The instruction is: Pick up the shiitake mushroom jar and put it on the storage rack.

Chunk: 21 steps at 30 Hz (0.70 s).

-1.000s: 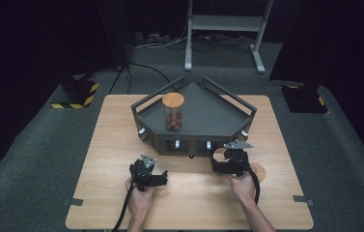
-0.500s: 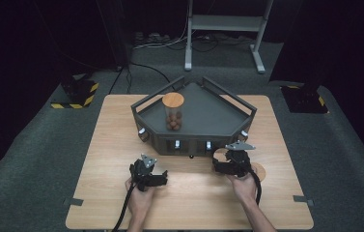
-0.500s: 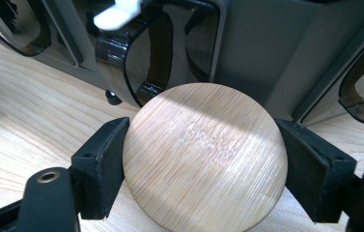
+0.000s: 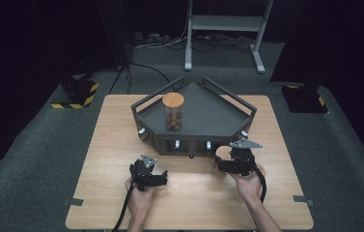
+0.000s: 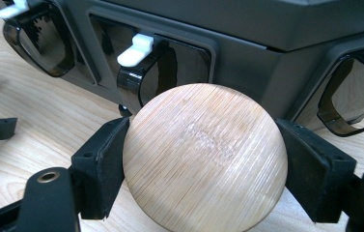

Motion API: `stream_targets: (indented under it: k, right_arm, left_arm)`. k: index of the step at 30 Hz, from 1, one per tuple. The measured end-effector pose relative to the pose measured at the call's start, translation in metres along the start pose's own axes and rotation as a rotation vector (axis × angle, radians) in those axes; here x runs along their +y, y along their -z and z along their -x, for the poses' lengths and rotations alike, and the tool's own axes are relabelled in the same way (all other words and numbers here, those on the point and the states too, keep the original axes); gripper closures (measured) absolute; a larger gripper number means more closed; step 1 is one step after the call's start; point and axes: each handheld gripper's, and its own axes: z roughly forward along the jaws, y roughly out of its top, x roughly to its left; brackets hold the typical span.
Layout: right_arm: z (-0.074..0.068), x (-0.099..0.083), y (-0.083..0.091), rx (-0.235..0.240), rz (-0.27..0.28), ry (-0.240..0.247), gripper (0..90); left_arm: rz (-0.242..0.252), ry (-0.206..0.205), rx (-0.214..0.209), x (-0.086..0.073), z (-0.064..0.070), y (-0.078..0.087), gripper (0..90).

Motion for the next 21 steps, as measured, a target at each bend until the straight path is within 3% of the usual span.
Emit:
stream_targets:
  k: [21]
  right_arm:
    - [0.001,0.022,0.03,0.025,0.036,0.026,23.7]
  left_arm:
    - [0.0,0.0,0.0,0.0,0.0,0.0,5.9]
